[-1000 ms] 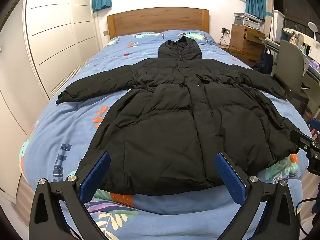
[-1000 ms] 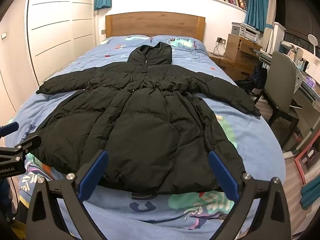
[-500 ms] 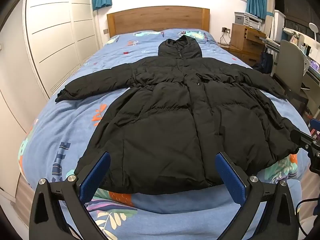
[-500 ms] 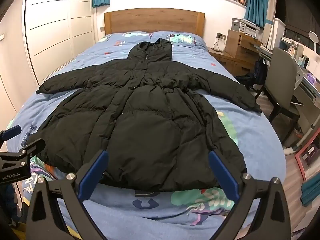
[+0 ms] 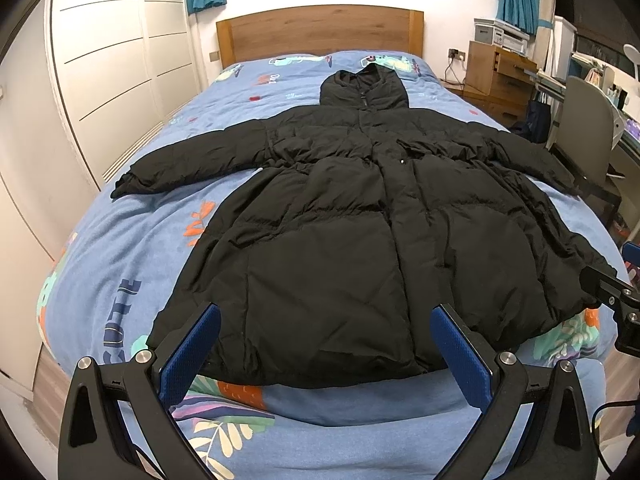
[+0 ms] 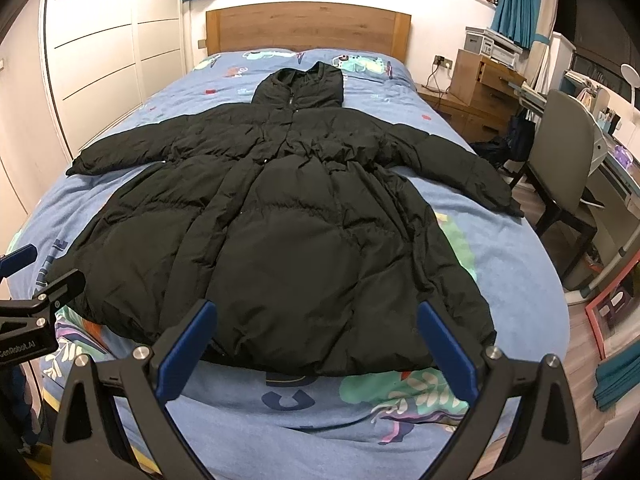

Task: Fold large clothes

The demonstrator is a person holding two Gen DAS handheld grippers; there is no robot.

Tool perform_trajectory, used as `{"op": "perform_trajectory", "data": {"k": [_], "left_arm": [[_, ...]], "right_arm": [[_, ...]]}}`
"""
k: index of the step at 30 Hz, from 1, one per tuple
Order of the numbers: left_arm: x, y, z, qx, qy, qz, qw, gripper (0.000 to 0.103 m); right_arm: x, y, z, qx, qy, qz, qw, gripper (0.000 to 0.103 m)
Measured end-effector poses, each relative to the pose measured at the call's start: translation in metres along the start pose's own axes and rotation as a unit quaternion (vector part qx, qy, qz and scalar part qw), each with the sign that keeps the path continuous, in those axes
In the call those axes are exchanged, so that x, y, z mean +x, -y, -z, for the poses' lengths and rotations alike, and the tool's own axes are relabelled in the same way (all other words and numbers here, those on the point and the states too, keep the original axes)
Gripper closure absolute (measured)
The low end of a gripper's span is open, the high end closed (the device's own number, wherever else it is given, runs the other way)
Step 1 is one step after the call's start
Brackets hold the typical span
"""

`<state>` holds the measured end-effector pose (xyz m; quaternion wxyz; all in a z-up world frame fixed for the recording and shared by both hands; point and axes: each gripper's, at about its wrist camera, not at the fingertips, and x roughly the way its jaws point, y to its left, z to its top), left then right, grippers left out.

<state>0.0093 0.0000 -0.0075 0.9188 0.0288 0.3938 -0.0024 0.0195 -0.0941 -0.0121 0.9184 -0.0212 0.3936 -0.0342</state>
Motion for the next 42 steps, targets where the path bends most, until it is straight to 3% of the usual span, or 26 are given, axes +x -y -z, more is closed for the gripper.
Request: {"op": "perform_trajectory", "data": {"k": [14,42], "left_arm": [[0.003,-0.005,0.0,-0.006,-0.004,-0.021,0.9997,0.001],[-0.003,-0.017,-0.012,-0.022,0.007,-0.015,0.9996,0.001]], "right_arm": [[0.012,-0.009,-0.001,-0.003,0.001,-0.007,1.0,0.002],[0.016,-0.013,-0.016,-0.01,0.004,-0.008,1.0,0.002]]}}
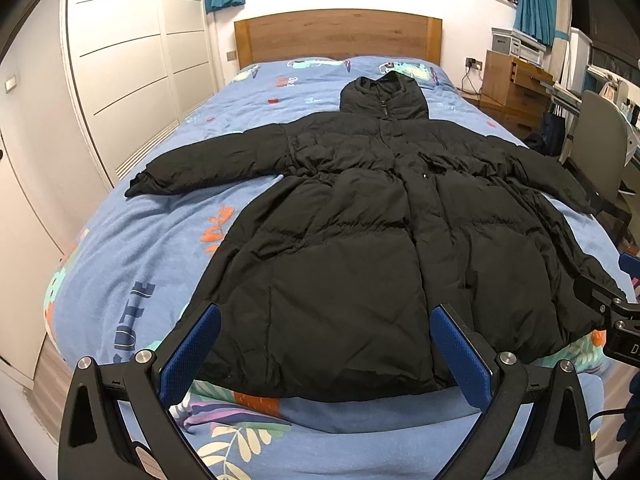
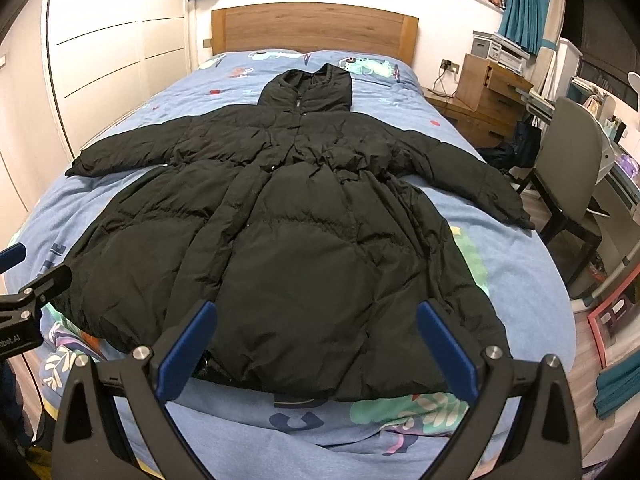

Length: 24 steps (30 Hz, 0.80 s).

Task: Fold large clothes

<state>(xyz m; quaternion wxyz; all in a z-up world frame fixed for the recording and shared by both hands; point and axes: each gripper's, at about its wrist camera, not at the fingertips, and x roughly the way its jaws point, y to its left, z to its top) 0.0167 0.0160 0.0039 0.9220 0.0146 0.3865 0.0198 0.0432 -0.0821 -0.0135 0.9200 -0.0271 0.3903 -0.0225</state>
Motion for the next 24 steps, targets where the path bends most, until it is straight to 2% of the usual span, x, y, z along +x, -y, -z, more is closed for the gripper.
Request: {"op": "perform_trajectory", "data": {"k": [9,24], "left_arm": [[-0.006,0.006,-0.01,0.018,0.007,-0.009,0.9998,0.001],[0.005,0.013,-0.038,0.03,0.004,-0.018,0.9994,0.001]], "right_arm": [[0.001,0.005,-0.007,0.014,0.001,-0.019,1.0,0.002],[0.011,0.035,-0.031,0.035,0.013,-0.009,0.999,0.002]]}}
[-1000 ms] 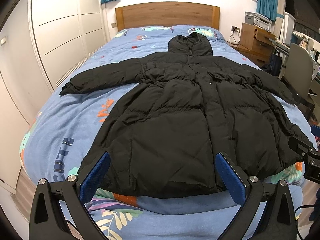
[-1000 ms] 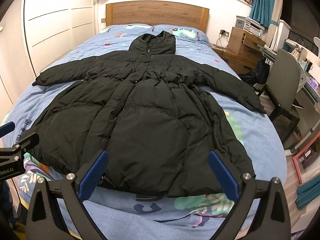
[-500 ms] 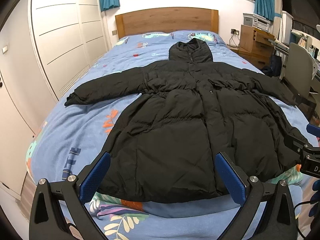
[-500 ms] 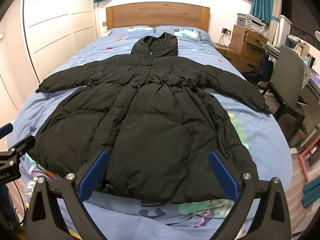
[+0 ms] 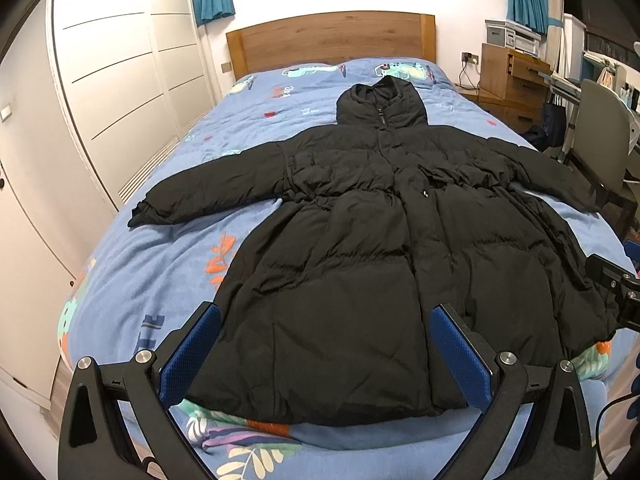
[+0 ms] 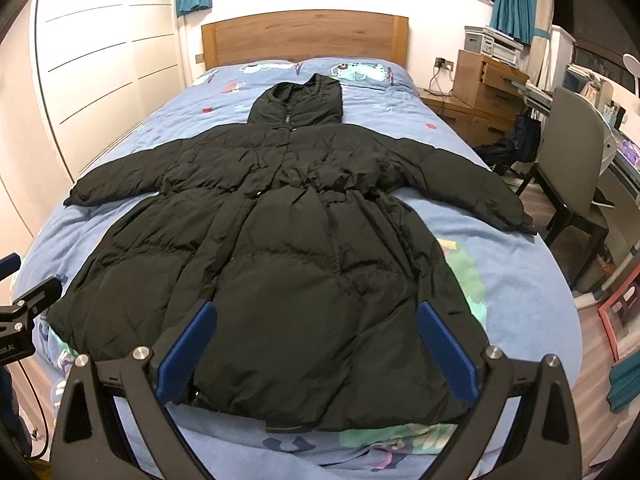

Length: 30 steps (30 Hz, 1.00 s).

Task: Fold large clothes

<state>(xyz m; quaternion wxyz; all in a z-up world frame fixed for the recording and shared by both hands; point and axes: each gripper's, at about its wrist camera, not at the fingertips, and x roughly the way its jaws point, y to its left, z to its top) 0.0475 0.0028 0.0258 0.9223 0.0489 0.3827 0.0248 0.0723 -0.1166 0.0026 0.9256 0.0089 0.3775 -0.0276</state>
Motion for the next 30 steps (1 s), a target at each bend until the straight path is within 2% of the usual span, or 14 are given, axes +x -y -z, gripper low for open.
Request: {"op": "perform_trajectory", "data": {"k": [4,8,12,16,19,23,28,30], "left_arm": [[0.006,-0.002,-0.016,0.007,0.005,0.005,1.0,0.001],[0.015,-0.013,-0.05,0.005,0.014,0.005,0.9999,0.001],[0.027,-0.029,-0.094,0.007,0.034,-0.012,0.9993,0.001],[0.048,-0.044,-0.131,-0.003,0.046,-0.039,0.9982,0.001],[0.08,-0.055,-0.153,-0.03,0.028,-0.045,0.9982,0.001],[0.122,-0.061,-0.164,-0.05,0.002,-0.054,0.9973,0.001],[0.162,-0.066,-0.169,-0.069,-0.021,-0.063,0.9953,0.001],[0.177,-0.067,-0.171,-0.078,-0.029,-0.069,0.9941,0.001]], "right_arm": [[0.006,0.013,-0.012,0.01,0.005,0.005,1.0,0.002],[0.018,0.031,-0.031,0.022,0.003,0.006,1.0,0.002],[0.037,0.07,-0.062,0.065,0.006,0.008,0.998,0.002],[0.074,0.137,-0.086,0.135,-0.005,0.033,0.99,0.002],[0.117,0.193,-0.087,0.188,-0.033,0.058,0.98,0.002],[0.171,0.255,-0.076,0.25,-0.058,0.069,0.964,0.002],[0.226,0.325,-0.06,0.352,-0.052,0.049,0.933,0.002],[0.242,0.348,-0.053,0.395,-0.042,0.031,0.917,0.002]]}}
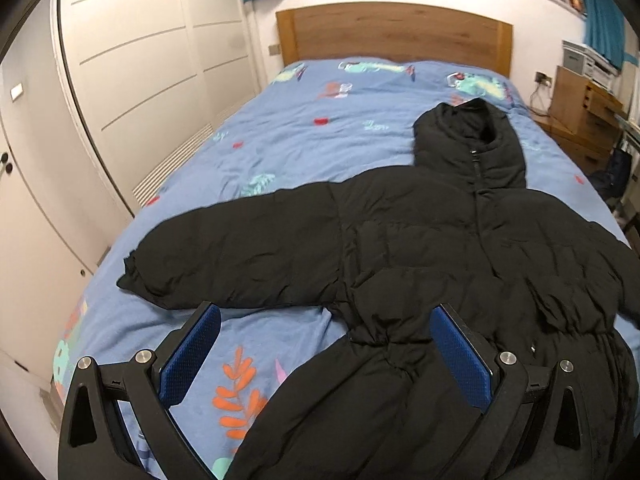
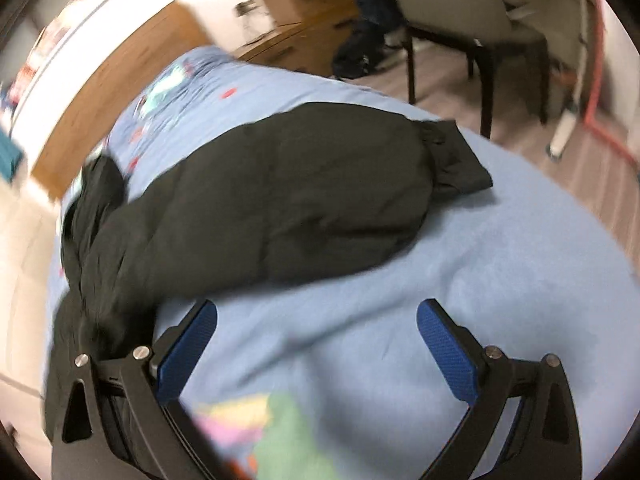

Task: Fold large clothes
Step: 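Grasp the cuff of the black jacket sleeve with the right gripper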

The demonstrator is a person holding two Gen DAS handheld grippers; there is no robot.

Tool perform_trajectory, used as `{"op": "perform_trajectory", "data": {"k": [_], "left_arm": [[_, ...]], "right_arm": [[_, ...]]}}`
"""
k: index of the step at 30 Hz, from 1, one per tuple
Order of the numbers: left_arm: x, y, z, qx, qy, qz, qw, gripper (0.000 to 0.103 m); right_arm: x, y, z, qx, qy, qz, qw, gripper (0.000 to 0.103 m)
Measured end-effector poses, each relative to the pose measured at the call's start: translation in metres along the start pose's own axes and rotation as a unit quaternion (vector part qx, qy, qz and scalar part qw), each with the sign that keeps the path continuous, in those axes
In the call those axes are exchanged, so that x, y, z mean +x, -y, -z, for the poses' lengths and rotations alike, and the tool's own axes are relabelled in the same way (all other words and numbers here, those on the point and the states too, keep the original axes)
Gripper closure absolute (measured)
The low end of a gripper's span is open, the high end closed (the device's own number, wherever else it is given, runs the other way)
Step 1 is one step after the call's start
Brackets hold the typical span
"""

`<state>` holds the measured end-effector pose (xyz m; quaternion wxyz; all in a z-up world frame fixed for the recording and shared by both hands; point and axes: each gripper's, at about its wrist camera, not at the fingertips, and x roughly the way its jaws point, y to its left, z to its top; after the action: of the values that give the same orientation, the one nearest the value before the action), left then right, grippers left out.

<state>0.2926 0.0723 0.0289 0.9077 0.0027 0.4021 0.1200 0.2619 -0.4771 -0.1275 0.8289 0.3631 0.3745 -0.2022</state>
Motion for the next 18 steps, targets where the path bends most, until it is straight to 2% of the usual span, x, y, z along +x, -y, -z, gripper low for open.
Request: {"op": "perform_trajectory", "data": {"k": [7,11,12,14,16,18], "left_arm": [[0.025,0.004,0.001,-0.001,-0.014,-0.015,0.9998,0.001],[0.034,0.006,0.003,-0.001,-0.02,-0.018,0.9996,0.001],[0.035,0.006,0.003,0.0,-0.021,-0.019,0.9996,0.001],[0.037,0.008,0.004,0.001,-0.024,-0.018,0.9996,0.001],[0.038,0.01,0.004,0.002,-0.023,-0.018,0.9996,0.001],[0.037,0.011,0.004,0.003,-0.022,-0.017,0.9996,0.001]], "right_arm": [[0.027,0.037,-0.026,0.096,0.026,-0.059,0.993,0.003],[0.035,0.042,-0.04,0.105,0.04,-0.068,0.991,0.008],[0.036,0.041,-0.042,0.105,0.043,-0.07,0.991,0.011],[0.04,0.041,-0.047,0.105,0.042,-0.069,0.991,0.045],[0.043,0.044,-0.051,0.108,0.041,-0.075,0.99,0.057],[0.041,0.042,-0.053,0.103,0.047,-0.076,0.991,0.061]]}}
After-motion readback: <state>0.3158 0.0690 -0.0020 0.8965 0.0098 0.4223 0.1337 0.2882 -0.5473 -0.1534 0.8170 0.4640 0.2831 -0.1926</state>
